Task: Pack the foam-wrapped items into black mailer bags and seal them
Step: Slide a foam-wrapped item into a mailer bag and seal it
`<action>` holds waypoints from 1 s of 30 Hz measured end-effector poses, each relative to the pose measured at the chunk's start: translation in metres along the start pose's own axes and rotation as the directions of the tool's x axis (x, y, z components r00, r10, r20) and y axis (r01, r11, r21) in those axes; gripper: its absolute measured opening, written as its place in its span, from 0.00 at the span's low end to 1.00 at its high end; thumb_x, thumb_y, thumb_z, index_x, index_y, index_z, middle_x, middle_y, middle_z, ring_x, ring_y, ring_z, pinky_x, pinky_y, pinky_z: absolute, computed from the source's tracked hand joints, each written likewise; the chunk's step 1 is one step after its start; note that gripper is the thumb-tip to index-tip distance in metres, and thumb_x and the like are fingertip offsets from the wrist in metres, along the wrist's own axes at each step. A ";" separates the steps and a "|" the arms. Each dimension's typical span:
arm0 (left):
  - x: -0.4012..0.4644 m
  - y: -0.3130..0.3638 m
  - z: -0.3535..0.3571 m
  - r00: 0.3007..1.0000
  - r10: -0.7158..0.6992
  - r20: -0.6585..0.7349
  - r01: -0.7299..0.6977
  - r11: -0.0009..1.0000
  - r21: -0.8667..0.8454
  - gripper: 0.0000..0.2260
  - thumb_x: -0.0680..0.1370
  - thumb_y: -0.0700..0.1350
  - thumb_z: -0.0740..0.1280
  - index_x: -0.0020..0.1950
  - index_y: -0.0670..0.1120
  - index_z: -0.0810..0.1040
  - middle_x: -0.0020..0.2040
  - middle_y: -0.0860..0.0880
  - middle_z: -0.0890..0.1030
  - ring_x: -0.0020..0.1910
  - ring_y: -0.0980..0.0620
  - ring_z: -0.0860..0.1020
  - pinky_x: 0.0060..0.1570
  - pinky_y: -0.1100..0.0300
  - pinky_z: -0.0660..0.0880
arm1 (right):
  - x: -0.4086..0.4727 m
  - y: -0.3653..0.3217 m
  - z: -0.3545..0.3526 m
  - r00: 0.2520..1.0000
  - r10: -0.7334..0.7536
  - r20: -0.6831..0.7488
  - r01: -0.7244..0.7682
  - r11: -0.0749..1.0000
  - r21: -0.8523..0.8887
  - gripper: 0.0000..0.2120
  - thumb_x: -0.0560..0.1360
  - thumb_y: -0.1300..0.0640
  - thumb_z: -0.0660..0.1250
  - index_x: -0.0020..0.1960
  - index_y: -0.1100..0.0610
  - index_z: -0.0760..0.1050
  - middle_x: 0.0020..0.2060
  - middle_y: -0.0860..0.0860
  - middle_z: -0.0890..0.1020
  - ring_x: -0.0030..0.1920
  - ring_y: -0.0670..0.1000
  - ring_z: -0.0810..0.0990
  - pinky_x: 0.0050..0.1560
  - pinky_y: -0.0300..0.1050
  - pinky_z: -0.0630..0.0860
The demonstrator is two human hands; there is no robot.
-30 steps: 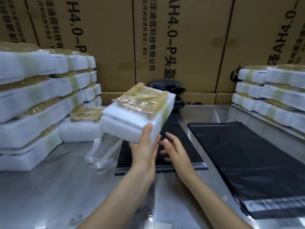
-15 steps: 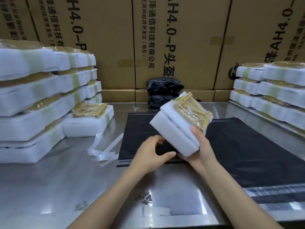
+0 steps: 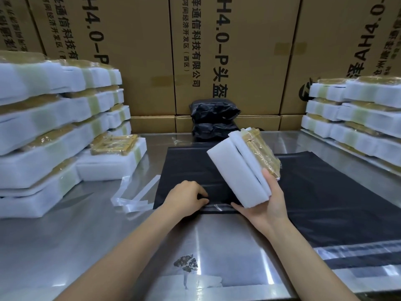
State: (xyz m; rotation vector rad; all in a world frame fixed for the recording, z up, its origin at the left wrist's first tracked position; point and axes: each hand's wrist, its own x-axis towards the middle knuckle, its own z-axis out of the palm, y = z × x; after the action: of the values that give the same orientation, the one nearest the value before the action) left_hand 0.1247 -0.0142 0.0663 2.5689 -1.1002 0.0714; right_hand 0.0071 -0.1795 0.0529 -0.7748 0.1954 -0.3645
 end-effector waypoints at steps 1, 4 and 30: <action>0.001 0.000 -0.002 1.000 0.017 0.009 -0.018 0.999 0.051 0.11 0.77 0.50 0.66 0.58 0.52 0.81 0.59 0.55 0.80 0.58 0.51 0.77 0.56 0.54 0.75 | 0.001 0.000 0.000 1.000 0.002 -0.004 -0.002 1.000 0.002 0.16 0.68 0.40 0.68 0.51 0.46 0.81 0.46 0.51 0.85 0.47 0.54 0.84 0.58 0.63 0.69; 0.002 -0.003 -0.002 0.999 0.039 0.033 -0.042 0.993 0.109 0.14 0.76 0.55 0.67 0.59 0.52 0.81 0.57 0.53 0.81 0.56 0.50 0.77 0.54 0.54 0.76 | 0.001 0.001 -0.002 1.000 0.006 -0.014 -0.005 1.000 0.015 0.16 0.70 0.40 0.66 0.54 0.46 0.80 0.46 0.51 0.85 0.50 0.54 0.82 0.59 0.64 0.68; 0.019 -0.002 -0.010 0.993 -0.106 0.060 0.116 0.972 -0.206 0.10 0.78 0.49 0.66 0.45 0.46 0.84 0.40 0.50 0.84 0.38 0.53 0.79 0.37 0.61 0.75 | -0.011 0.000 0.005 0.988 -0.125 -0.088 0.122 0.992 -0.038 0.25 0.64 0.42 0.71 0.59 0.47 0.77 0.48 0.50 0.85 0.46 0.52 0.84 0.52 0.54 0.77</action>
State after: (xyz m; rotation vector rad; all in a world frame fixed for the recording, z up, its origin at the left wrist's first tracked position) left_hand 0.1406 -0.0227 0.0781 2.4474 -0.9244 -0.1292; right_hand -0.0010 -0.1719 0.0567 -0.8051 0.2390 -0.5151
